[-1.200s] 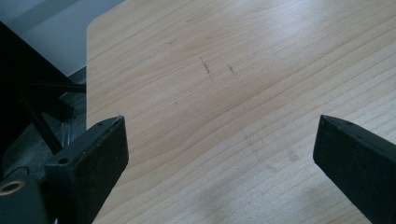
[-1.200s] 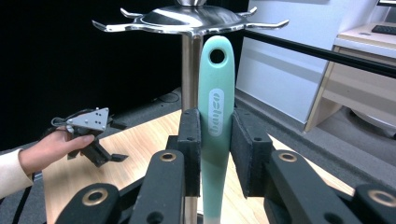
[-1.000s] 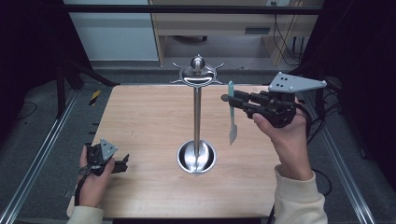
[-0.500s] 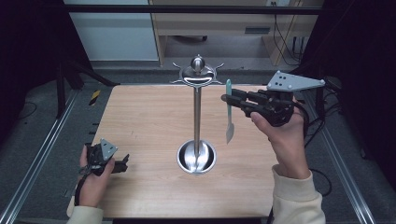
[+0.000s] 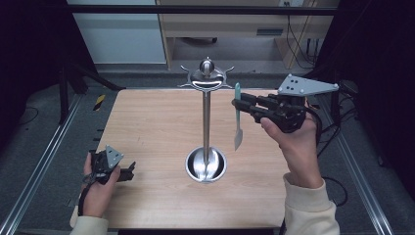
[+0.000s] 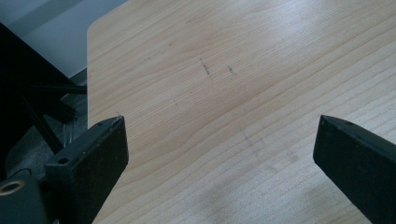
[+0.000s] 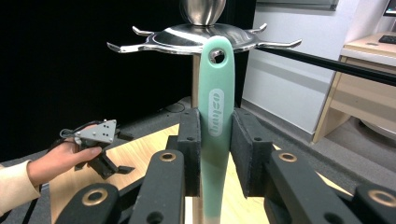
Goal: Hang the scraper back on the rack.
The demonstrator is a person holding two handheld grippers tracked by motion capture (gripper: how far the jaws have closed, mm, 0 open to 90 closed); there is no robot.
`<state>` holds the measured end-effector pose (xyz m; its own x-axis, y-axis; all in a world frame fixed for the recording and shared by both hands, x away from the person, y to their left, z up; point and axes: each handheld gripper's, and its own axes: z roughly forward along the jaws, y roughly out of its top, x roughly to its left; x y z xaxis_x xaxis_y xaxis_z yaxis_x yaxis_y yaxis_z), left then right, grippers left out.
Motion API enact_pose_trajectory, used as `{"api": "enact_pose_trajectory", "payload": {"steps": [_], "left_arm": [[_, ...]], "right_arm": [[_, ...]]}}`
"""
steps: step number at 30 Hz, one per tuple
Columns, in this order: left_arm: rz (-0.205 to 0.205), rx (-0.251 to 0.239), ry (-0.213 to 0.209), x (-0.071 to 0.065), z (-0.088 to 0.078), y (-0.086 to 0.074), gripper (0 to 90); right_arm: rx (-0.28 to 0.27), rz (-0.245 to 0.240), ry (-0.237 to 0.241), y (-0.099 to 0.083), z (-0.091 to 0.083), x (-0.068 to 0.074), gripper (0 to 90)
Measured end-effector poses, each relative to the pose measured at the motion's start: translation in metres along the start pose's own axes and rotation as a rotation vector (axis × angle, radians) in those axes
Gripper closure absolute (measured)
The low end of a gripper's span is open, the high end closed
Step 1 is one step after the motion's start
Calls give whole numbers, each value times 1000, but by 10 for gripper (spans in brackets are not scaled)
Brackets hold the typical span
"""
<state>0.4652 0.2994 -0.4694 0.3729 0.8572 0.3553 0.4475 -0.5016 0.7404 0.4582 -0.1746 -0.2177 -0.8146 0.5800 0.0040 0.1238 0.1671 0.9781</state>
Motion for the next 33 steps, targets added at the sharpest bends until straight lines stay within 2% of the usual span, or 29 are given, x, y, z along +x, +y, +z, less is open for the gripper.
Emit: {"api": "enact_pose_trajectory", "payload": {"steps": [23, 33], "left_arm": [[2, 0, -1, 0, 0, 0, 30], [3, 0, -4, 0, 0, 0, 30]], "right_arm": [[20, -10, -12, 0, 5, 3, 742], [8, 7, -10, -3, 13, 5, 742]]}}
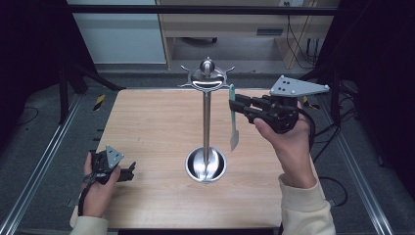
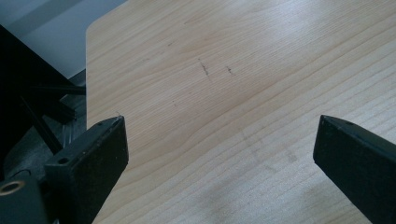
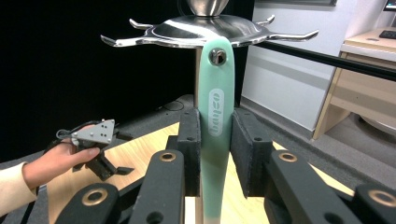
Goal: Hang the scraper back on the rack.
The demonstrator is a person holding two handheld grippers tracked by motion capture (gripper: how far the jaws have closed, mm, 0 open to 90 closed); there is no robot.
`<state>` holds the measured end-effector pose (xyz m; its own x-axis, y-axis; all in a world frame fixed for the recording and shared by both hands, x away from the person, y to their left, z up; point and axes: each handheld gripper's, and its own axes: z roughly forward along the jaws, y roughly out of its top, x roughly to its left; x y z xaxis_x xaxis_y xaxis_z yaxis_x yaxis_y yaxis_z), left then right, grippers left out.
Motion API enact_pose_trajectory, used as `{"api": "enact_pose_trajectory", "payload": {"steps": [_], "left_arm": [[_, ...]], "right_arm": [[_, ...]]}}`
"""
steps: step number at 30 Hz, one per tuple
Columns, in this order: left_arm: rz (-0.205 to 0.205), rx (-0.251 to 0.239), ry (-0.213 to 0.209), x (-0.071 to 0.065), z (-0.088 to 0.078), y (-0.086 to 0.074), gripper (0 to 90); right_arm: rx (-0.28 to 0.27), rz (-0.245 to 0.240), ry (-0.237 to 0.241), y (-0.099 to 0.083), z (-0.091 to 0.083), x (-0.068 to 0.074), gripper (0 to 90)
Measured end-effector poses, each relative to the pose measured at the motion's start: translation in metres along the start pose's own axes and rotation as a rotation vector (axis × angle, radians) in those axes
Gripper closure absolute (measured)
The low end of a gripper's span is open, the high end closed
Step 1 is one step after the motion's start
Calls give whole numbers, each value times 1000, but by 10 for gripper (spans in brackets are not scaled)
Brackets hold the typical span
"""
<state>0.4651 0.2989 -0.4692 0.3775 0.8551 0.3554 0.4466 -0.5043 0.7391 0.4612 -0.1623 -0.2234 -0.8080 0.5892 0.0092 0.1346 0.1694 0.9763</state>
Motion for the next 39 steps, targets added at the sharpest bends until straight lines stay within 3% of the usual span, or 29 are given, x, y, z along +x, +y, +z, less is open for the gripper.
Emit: {"api": "enact_pose_trajectory", "payload": {"steps": [39], "left_arm": [[17, 9, -9, -2, 1, 0, 31]], "right_arm": [[-38, 9, -26, -5, 11, 4, 740]]}}
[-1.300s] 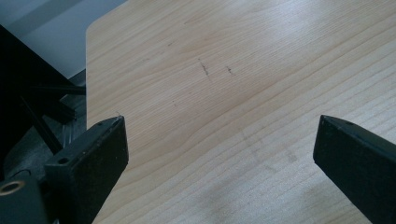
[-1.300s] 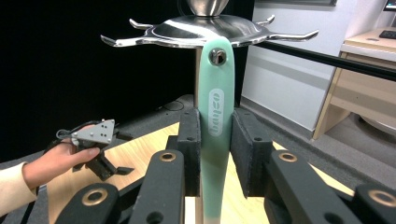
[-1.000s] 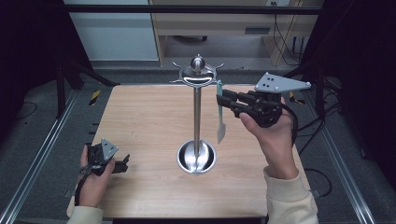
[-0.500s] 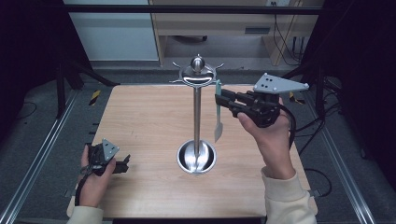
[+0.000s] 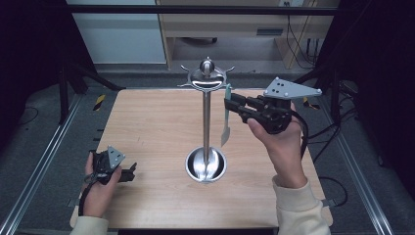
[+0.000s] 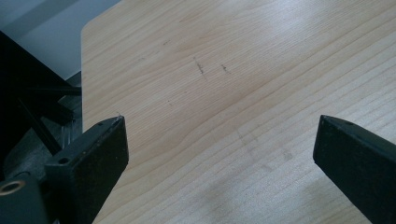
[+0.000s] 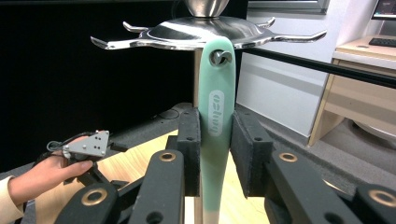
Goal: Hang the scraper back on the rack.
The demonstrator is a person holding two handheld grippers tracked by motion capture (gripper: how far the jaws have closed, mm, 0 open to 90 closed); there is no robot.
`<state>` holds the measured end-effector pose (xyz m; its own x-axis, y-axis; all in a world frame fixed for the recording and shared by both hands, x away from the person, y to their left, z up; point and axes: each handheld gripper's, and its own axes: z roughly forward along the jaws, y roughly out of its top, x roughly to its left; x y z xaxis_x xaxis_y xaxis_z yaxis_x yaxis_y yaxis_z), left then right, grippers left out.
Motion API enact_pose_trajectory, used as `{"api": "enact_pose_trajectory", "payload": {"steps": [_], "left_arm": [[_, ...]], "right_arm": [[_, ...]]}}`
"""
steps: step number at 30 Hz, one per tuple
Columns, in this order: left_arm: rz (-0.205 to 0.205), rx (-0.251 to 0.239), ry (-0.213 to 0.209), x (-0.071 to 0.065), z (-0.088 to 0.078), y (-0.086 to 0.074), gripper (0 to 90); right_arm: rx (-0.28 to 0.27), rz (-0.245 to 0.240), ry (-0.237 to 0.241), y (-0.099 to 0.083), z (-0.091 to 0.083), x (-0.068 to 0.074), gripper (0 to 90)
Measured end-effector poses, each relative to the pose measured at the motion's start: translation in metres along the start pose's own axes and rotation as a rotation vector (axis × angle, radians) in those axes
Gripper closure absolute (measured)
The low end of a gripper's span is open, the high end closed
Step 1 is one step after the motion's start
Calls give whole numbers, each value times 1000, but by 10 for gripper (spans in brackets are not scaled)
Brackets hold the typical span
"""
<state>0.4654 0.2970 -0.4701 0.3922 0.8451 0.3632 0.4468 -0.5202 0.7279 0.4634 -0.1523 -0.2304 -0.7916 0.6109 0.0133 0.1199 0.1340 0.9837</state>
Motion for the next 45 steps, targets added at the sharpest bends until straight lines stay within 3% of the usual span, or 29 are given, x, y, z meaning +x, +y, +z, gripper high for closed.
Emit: {"api": "enact_pose_trajectory", "payload": {"steps": [26, 38, 44, 45], "left_arm": [[6, 8, -7, -1, 1, 0, 31], [5, 0, -3, 0, 0, 1, 31], [8, 1, -1, 0, 0, 1, 31], [12, 3, -1, 0, 0, 1, 31]], "right_arm": [[-2, 5, 1, -1, 2, 0, 713], [39, -11, -29, -2, -2, 1, 574], [58, -23, -100, -5, -13, -6, 420], [66, -8, -155, -9, -16, -11, 328]]}}
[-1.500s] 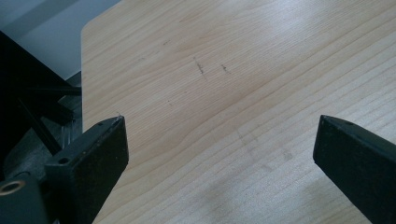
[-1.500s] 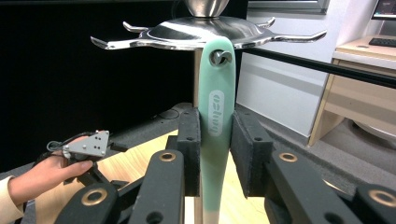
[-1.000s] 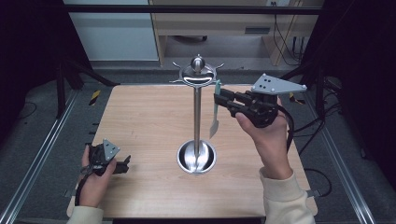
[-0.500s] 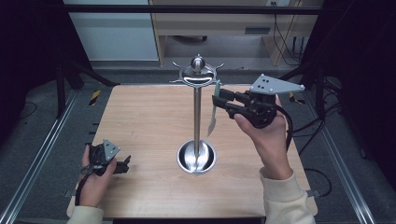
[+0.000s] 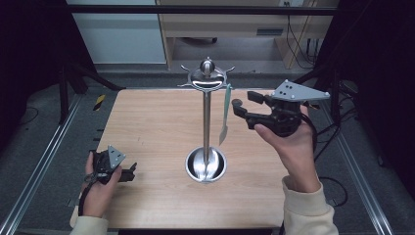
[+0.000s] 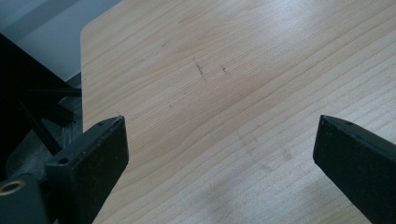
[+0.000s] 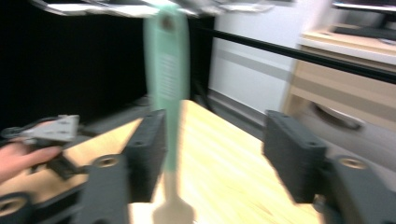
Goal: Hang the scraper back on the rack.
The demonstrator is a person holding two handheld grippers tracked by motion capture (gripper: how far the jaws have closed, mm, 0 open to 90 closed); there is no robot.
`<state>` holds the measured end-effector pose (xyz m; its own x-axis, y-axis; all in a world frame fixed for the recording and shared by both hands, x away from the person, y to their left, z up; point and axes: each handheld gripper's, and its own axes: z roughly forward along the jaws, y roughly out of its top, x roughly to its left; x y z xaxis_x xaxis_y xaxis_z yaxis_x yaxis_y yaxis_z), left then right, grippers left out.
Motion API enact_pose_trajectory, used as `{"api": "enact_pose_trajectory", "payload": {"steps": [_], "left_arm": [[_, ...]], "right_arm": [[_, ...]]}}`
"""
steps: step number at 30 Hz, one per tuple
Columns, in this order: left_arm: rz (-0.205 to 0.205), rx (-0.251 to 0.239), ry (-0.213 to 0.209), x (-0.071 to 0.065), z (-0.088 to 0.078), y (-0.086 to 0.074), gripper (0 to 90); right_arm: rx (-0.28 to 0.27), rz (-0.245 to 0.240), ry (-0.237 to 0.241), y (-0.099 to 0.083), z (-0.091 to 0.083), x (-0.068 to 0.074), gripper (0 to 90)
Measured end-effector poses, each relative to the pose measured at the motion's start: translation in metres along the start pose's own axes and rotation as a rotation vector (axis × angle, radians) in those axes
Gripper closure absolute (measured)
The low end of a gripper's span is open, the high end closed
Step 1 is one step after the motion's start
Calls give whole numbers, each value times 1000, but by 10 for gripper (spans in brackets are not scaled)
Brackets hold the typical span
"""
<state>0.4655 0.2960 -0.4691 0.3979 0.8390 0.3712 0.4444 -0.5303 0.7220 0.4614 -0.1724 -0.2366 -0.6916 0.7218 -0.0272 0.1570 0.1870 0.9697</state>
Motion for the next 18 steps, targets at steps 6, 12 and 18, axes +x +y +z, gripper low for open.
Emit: {"api": "enact_pose_trajectory", "payload": {"steps": [6, 12, 18], "left_arm": [[1, 0, -2, 0, 0, 0, 31], [-1, -4, 2, 0, -1, 0, 31], [-3, -4, 2, 0, -1, 0, 31]], "right_arm": [[37, 49, -97, -26, 1, -19, 198], [95, 101, -154, -54, 10, -34, 132], [179, 133, -173, -94, 23, -41, 108]]}}
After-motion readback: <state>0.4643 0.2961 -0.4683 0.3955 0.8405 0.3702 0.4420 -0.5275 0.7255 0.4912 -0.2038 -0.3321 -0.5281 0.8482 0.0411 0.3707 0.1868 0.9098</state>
